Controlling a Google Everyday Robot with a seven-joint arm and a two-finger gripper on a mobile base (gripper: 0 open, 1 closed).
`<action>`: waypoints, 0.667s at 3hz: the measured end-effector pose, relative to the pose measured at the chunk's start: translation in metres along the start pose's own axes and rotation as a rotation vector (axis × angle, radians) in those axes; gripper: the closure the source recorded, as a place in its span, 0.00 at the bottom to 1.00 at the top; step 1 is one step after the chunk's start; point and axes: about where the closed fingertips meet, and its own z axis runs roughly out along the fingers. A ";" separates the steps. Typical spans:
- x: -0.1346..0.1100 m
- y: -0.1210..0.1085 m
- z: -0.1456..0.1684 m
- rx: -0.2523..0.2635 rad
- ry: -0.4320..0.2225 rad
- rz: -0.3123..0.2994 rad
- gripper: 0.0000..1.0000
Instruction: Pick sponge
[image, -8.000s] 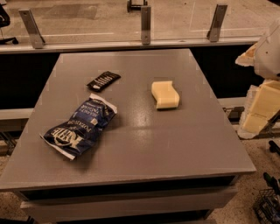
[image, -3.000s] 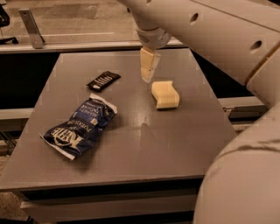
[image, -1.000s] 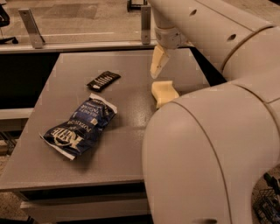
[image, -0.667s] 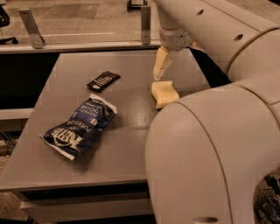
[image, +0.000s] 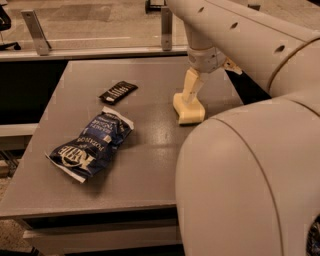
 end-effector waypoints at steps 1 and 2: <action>0.024 0.018 0.004 0.013 0.021 -0.048 0.00; 0.047 0.043 0.005 0.026 -0.012 -0.107 0.00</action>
Offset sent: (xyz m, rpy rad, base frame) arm -0.1304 0.0250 -0.0072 -0.0855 0.1334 0.1415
